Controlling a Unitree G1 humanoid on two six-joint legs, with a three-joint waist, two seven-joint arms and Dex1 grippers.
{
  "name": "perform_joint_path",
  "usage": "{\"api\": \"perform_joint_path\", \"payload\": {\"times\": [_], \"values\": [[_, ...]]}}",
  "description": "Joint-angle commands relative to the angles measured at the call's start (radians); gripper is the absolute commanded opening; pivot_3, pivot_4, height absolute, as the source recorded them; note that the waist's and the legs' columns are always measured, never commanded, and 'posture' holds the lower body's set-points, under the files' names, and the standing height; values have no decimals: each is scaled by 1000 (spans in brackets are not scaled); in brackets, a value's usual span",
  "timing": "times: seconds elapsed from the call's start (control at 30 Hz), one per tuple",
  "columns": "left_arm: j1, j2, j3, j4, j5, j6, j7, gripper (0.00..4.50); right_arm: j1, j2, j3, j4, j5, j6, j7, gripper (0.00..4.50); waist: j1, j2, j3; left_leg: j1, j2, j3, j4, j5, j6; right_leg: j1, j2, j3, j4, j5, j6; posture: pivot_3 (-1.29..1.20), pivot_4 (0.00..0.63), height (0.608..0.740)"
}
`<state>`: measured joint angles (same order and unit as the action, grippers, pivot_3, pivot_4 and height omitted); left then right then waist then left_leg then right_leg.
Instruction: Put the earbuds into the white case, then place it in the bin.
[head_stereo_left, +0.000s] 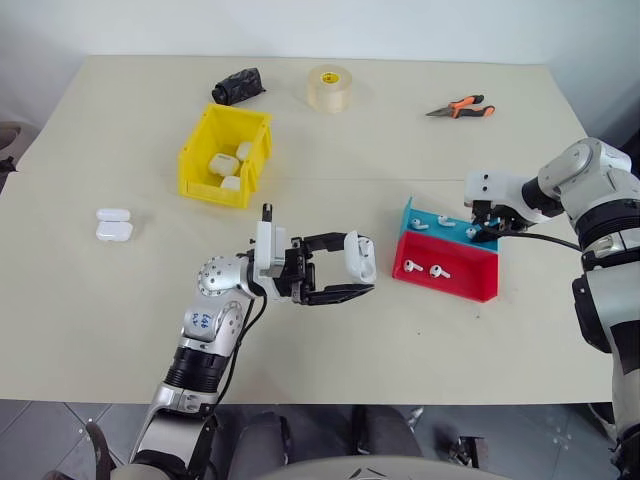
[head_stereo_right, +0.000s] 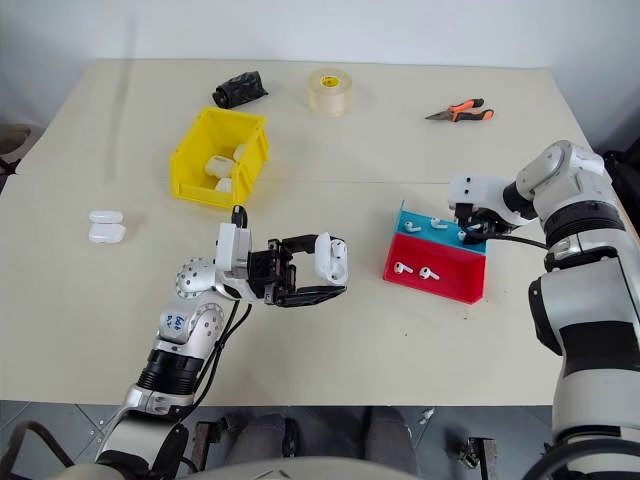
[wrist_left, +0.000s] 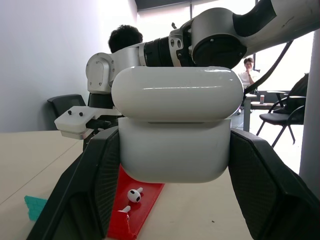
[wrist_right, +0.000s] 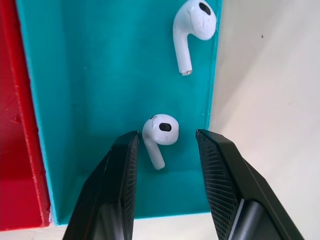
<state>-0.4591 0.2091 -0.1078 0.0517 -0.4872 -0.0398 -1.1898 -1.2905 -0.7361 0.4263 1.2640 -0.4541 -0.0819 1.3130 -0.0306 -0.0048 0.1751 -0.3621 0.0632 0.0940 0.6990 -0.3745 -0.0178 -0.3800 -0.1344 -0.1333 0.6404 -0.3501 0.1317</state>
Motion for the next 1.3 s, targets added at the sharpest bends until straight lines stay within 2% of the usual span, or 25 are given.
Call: {"api": "perform_joint_path", "payload": {"times": [0.03, 0.33, 0.47, 0.8, 0.97, 1.13, 1.3], "values": [[5, -5, -6, -48, -13, -1, 11, 2810, -12, -2, -7, 10, -9, 15, -7, 1861, 0, 0, 0, 0, 0, 0, 0, 0, 0, 0, 0, 0, 0, 0, 0, 0, 150, 740], [7, -1, -5, -54, -15, 5, 13, 2810, 0, 13, -17, 6, 3, 25, -3, 1861, -1, 0, 0, 0, 0, 0, 0, 0, 0, 0, 0, 0, 1, 0, 0, 0, 150, 740], [5, 1, -3, -46, -16, 2, 8, 2810, 6, 17, -23, 6, 9, 25, -2, 955, -3, 0, 0, 0, 0, 0, 0, 0, 0, 0, 0, 0, 1, 0, 0, 0, 150, 740], [10, 4, 2, -34, -17, -4, -5, 2810, 0, -5, -86, -19, 56, 8, -6, 955, -3, 0, 0, 1, 0, 0, 0, 0, 0, 0, 0, 0, 1, 0, 0, 0, 150, 740], [15, 9, 10, -29, -19, -8, -10, 2810, -28, -41, -178, -78, 154, 17, 68, 955, -1, 1, 0, 0, 0, 0, 0, 0, 0, 0, 0, 1, 1, 0, 0, 0, 150, 740], [4, 15, 31, -2, -22, -9, -9, 2810, 71, -48, -325, -268, 366, 111, 240, 955, 0, 1, 0, 0, 0, 0, 0, 0, 0, 0, 0, 1, 1, 0, 0, 0, 150, 740], [-20, 12, 46, 30, -23, -5, -4, 2810, 377, -15, -461, -710, 647, 388, 270, 955, 12, 1, 0, 0, -1, -2, 1, 0, 0, 2, -1, -1, 2, 0, 0, 0, 150, 740]]}}
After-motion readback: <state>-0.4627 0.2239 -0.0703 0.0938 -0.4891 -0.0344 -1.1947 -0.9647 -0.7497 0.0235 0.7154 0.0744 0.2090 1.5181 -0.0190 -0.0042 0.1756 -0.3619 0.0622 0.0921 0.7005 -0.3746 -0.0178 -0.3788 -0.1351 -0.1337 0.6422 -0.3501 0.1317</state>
